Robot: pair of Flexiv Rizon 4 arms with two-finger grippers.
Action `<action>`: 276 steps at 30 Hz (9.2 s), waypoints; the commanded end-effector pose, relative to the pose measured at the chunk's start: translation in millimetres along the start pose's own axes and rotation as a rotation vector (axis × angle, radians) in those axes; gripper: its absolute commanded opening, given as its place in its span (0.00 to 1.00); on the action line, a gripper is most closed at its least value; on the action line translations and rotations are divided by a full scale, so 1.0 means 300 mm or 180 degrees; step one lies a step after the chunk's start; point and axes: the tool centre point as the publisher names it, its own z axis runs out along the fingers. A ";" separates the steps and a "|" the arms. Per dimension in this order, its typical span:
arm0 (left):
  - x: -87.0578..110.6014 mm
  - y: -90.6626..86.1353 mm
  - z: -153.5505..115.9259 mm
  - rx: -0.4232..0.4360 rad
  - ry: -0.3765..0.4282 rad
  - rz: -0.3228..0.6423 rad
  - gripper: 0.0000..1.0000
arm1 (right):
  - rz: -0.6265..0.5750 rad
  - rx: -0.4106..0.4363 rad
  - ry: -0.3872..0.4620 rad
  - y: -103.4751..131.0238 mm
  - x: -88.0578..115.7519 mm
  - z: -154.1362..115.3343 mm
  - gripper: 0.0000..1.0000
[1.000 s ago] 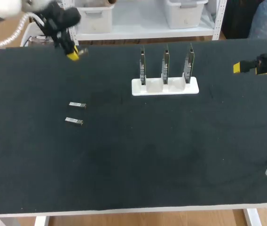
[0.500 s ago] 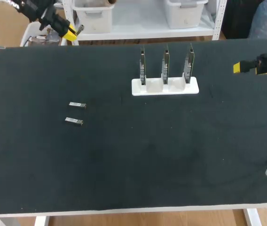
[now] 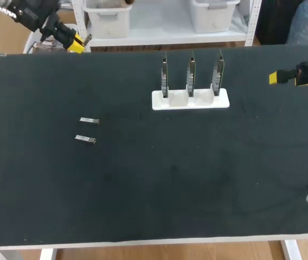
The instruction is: Pick up the optical module with the left hand, and insert it into the network port with the right hand.
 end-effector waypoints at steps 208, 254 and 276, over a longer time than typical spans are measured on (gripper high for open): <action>-0.553 -0.007 0.489 -0.0071 -0.1988 -0.0443 0.00 | -0.0363 -0.0887 0.0053 0.054 -0.169 0.028 1.00; -0.553 -0.007 0.489 -0.0071 -0.1988 -0.0443 0.00 | -0.2007 -0.2190 0.0717 0.289 -0.479 0.159 1.00; -0.553 -0.007 0.489 -0.0071 -0.1988 -0.0443 0.00 | -0.2843 -0.2065 0.0683 0.421 -0.440 0.257 1.00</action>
